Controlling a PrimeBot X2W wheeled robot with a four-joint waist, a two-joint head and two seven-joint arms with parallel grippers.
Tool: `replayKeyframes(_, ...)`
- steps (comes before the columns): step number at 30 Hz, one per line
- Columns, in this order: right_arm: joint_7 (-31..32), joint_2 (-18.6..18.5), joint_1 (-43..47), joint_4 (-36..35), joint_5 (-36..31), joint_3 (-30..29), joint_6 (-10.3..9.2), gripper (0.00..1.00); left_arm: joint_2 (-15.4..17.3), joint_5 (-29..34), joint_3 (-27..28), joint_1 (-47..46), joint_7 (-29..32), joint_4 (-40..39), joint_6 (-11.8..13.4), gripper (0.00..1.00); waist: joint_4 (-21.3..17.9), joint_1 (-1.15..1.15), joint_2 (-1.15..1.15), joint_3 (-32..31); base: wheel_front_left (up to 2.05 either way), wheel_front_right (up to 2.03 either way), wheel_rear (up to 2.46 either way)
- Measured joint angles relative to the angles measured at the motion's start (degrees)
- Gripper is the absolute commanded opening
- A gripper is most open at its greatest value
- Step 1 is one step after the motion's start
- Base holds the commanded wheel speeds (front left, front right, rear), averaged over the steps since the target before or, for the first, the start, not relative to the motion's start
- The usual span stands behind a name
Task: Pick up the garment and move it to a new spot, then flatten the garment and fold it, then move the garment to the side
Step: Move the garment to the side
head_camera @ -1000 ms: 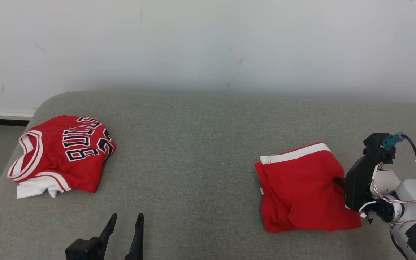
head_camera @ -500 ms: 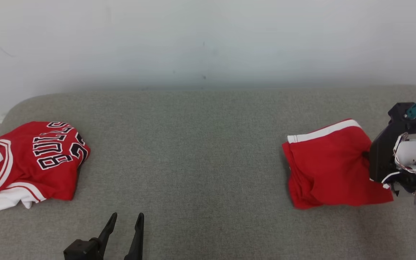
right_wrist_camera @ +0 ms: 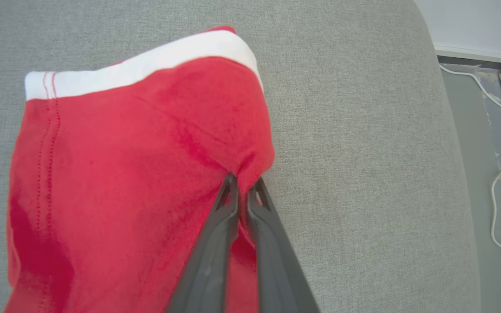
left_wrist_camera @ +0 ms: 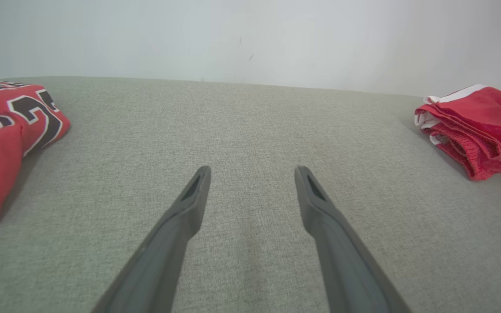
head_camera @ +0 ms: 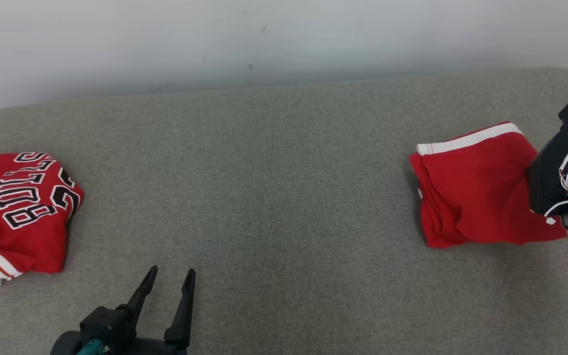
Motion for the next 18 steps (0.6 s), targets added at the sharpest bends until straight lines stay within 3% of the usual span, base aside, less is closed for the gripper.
replayKeyframes(18,-5.9,-4.3,-4.3,5.2,-5.7,2.4,-0.42,0.00,0.8,0.9,-0.7,-3.4,1.6,-0.9,-1.1,1.00,-1.2,0.00,0.00,5.7,0.00,0.00,0.00)
